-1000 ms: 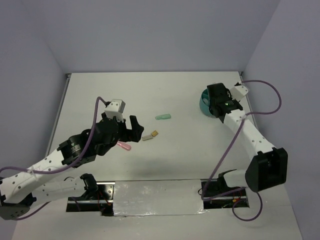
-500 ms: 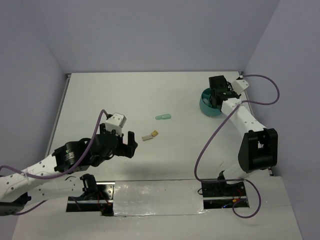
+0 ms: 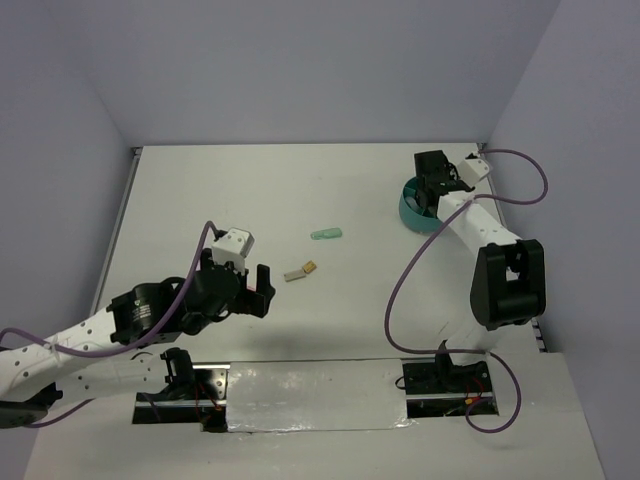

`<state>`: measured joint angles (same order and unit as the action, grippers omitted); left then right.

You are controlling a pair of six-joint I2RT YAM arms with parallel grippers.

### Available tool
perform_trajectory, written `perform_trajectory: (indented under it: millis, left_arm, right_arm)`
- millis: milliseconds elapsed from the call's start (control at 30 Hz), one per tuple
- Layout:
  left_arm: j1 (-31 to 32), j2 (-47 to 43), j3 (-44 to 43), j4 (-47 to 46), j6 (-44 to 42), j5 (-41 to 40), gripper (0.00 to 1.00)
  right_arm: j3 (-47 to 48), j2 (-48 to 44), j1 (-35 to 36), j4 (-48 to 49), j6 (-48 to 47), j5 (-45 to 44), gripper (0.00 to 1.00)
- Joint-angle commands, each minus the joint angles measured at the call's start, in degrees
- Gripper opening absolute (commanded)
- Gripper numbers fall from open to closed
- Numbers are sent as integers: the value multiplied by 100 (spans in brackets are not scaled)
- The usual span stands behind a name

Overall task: Sort the stationery into containers
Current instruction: Place the stapler in the storage box.

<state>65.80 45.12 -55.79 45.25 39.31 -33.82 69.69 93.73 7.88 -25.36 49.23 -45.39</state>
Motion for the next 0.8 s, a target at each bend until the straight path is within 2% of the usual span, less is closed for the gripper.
perform_trajectory:
  millis: [0,200,333,367,467,500,533,633,767]
  left_arm:
    - [47,-100,-64,-69,15,-54,99]
    - [82,-56,-37,-96,7,-45,99]
    - [117,-39,-29,-87,15,-37,99]
    - [126,-56,-28,-104,15,-37,99]
    - [135,-74,-28,-96,24,-63,99]
    - [135,-74,-28,-78,33,-72,99]
    - [144,-65,-28,-70,50,-107,99]
    - [170,-74,-28,-52,77,-124,99]
    - [196,-48,-46,1,129,-212,99]
  right_arm:
    - [-52,-22,-102,401,60,-49,0]
    - [-202,40,-243,656,-37,188,1]
    - [-227,75,-243,655,-80,188,7]
    - [-297,57,-243,708,-89,214,13]
    - [-386,-4,-252,822,-151,285,18]
    - [-421,-22,-252,875,-177,311,22]
    - [-439,-65,-252,901,-195,346,38]
    - [-483,-118,-252,990,-221,416,70]
    - [-448,-153,-252,998,-247,495,79]
